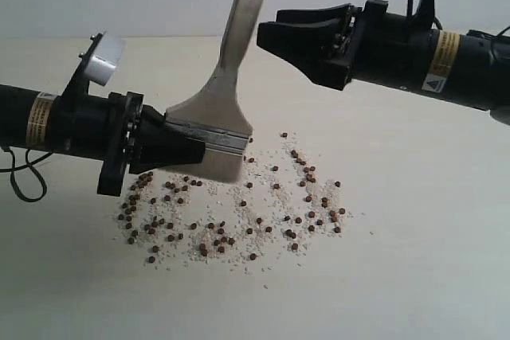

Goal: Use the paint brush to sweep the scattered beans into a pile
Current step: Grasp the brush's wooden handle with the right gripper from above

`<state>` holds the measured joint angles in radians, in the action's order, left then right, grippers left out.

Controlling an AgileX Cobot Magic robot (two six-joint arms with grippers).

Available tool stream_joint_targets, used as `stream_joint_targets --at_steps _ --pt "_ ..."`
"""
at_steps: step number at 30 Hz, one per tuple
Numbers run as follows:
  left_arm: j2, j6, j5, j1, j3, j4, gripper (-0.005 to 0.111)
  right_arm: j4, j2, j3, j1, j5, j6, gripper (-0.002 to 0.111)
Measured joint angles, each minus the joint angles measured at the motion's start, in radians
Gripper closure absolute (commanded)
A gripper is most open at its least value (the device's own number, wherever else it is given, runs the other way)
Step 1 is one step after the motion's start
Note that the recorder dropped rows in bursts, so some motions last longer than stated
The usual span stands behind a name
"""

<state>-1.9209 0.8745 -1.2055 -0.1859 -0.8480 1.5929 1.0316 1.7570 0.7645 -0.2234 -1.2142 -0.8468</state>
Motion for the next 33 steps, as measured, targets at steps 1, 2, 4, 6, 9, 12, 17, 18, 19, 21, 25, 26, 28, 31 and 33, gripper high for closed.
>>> stream_joint_targets --at_steps 1,2,4,6,9,12,17,18,19,21,25,26,28,31,33 --pt "0.0 -0.002 0.0 0.0 0.0 0.0 0.107 0.011 0.011 0.016 0.0 0.0 -0.012 0.055" --pt "0.0 -0.002 0.0 0.0 0.0 0.0 0.107 0.024 0.019 0.029 -0.002 0.0 -0.023 0.055" --pt "0.0 -0.004 0.0 0.0 0.0 0.0 0.107 0.054 0.029 0.05 -0.011 0.0 -0.04 0.055" --pt "0.0 -0.01 0.0 0.0 0.0 0.0 0.107 0.082 0.031 0.066 -0.018 0.0 -0.058 0.055" --pt "0.0 -0.02 0.0 0.0 0.0 0.0 0.107 0.11 0.033 0.081 -0.019 0.0 -0.083 0.055" --pt "0.0 -0.026 0.0 0.0 0.0 0.0 0.107 0.113 0.036 0.087 -0.02 0.0 -0.091 0.055" --pt "0.0 -0.03 0.0 0.0 0.0 0.0 0.107 0.082 0.039 0.087 -0.029 0.0 -0.089 0.055" --pt "0.0 -0.03 0.0 0.0 0.0 0.0 0.107 0.078 0.039 0.087 -0.03 0.0 -0.088 0.055" --pt "0.0 -0.03 0.0 0.0 0.0 0.0 0.107 0.067 0.039 0.087 -0.03 0.0 -0.085 0.055" --pt "0.0 -0.03 0.0 0.0 0.0 0.0 0.107 0.06 0.039 0.087 -0.03 0.0 -0.083 0.055" --pt "0.0 -0.03 0.0 0.0 0.0 0.0 0.107 0.062 0.039 0.087 -0.043 0.0 -0.083 0.055" --pt "0.0 -0.03 0.0 0.0 0.0 0.0 0.107 0.062 0.039 0.087 -0.053 0.0 -0.083 0.055" --pt "0.0 -0.034 0.0 0.0 0.0 0.0 0.107 0.062 0.039 0.087 -0.08 0.0 -0.081 0.055" --pt "0.0 -0.036 0.0 0.0 0.0 0.0 0.107 0.041 0.039 0.087 -0.118 0.0 -0.053 0.055" --pt "0.0 -0.036 0.0 0.0 0.0 0.0 0.107 -0.007 0.039 0.087 -0.134 -0.002 -0.033 0.055"
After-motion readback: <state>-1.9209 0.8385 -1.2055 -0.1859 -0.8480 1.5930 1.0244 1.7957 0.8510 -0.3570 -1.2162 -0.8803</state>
